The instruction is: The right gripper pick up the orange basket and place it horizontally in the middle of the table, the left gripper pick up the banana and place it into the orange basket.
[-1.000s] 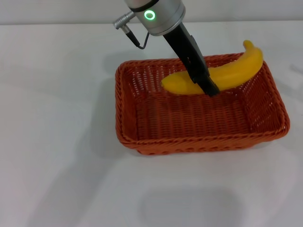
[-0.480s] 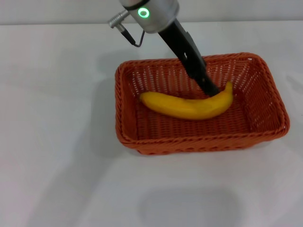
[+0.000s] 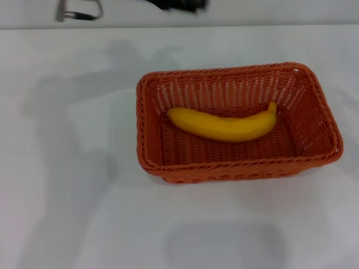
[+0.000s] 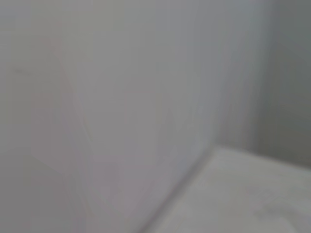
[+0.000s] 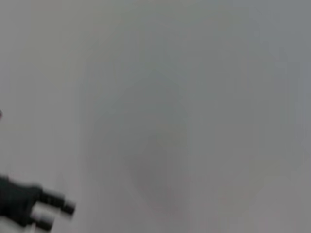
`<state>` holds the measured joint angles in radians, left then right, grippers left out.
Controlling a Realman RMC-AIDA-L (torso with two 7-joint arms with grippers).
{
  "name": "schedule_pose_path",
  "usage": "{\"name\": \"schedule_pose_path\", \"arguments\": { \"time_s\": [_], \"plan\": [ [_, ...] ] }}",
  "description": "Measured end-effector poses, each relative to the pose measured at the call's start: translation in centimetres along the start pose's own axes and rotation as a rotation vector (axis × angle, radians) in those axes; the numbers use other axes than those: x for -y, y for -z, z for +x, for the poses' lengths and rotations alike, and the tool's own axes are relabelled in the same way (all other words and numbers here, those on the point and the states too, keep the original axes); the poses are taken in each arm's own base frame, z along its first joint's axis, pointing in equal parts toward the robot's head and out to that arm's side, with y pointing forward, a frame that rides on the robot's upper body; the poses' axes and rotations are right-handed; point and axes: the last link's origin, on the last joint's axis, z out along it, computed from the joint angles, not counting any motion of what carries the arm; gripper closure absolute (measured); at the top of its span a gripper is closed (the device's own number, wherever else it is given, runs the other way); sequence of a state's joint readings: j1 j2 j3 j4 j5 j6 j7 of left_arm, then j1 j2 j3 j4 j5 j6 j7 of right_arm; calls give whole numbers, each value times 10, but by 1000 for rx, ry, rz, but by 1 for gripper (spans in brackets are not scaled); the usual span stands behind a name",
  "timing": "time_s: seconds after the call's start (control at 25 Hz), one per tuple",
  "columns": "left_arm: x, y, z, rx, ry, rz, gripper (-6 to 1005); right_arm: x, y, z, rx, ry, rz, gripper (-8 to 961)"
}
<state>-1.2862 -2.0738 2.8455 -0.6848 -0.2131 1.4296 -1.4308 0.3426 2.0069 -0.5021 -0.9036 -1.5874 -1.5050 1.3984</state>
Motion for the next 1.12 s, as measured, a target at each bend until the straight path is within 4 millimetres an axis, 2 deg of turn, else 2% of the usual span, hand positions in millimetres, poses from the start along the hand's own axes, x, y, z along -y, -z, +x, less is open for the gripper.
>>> {"name": "schedule_pose_path", "arguments": {
  "time_s": [0.12, 0.28, 0.48, 0.72, 0.92, 1.12],
  "plan": [
    [12, 31, -18, -152, 2, 84, 111, -3, -3, 12, 58, 34, 9, 123],
    [18, 79, -54, -351, 25, 209, 111, -6, -2, 22, 163, 81, 56, 123],
    [11, 138, -108, -550, 50, 400, 111, -13, 8, 30, 301, 138, 130, 123],
    [-7, 178, -162, -673, 110, 585, 111, -10, 18, 39, 325, 130, 207, 124],
    [-23, 195, -198, -698, 139, 725, 111, -1, 25, 49, 346, 103, 345, 124],
    [-37, 205, -223, -694, 116, 860, 111, 7, 26, 63, 315, 90, 472, 124]
  ]
}}
